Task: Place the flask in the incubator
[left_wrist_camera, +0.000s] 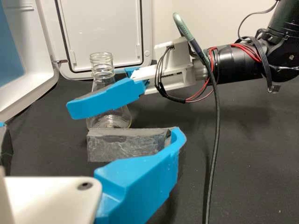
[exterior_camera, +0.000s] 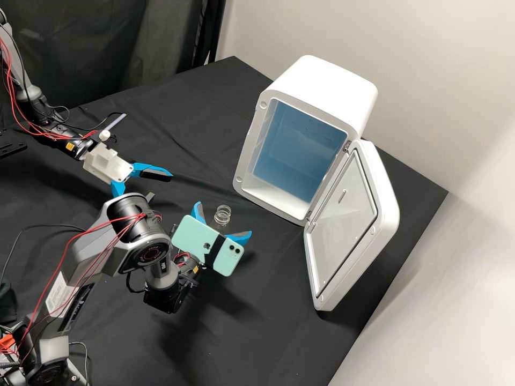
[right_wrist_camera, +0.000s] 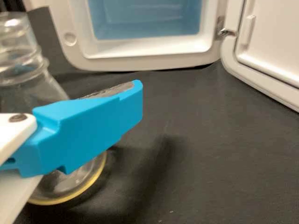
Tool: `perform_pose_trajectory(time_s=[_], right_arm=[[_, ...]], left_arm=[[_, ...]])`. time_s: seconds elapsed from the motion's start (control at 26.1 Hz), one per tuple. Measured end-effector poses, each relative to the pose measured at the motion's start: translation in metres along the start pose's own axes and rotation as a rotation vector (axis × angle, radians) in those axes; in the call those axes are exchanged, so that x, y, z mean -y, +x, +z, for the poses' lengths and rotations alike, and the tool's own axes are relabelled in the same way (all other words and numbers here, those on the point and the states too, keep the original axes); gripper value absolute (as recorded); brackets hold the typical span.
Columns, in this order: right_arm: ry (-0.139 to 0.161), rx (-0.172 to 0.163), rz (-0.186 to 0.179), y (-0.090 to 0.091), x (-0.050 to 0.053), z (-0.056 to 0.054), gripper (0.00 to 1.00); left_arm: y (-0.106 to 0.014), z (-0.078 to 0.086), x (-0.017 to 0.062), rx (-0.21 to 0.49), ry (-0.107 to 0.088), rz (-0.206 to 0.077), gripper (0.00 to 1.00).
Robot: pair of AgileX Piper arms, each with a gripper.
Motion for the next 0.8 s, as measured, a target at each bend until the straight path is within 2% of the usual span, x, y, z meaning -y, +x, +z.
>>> perform_pose_trajectory(time_s=[0.15, 0.23, 0.31, 0.54, 0.8], right_arm=[[-0.039, 0.002, -0.009, 0.0, 0.005, -0.003, 1.0], [-0.077, 0.0, -0.011, 0.001, 0.006, -0.004, 1.0], [-0.101, -0.002, -0.013, 0.001, 0.007, -0.005, 1.0], [-0.115, 0.011, -0.004, 0.002, 0.007, -0.003, 1.0], [-0.102, 0.028, -0.021, 0.004, 0.013, 0.005, 1.0]], left_arm=[[0.0, 0.0, 0.0, 0.0, 0.0, 0.0, 1.0], [0.0, 0.0, 0.0, 0.0, 0.0, 0.0, 1.0], [0.0, 0.0, 0.0, 0.0, 0.0, 0.0, 1.0], [0.0, 0.002, 0.0006, 0.007, 0.002, -0.002, 1.0], [0.0, 0.002, 0.0006, 0.007, 0.002, -0.002, 1.0]])
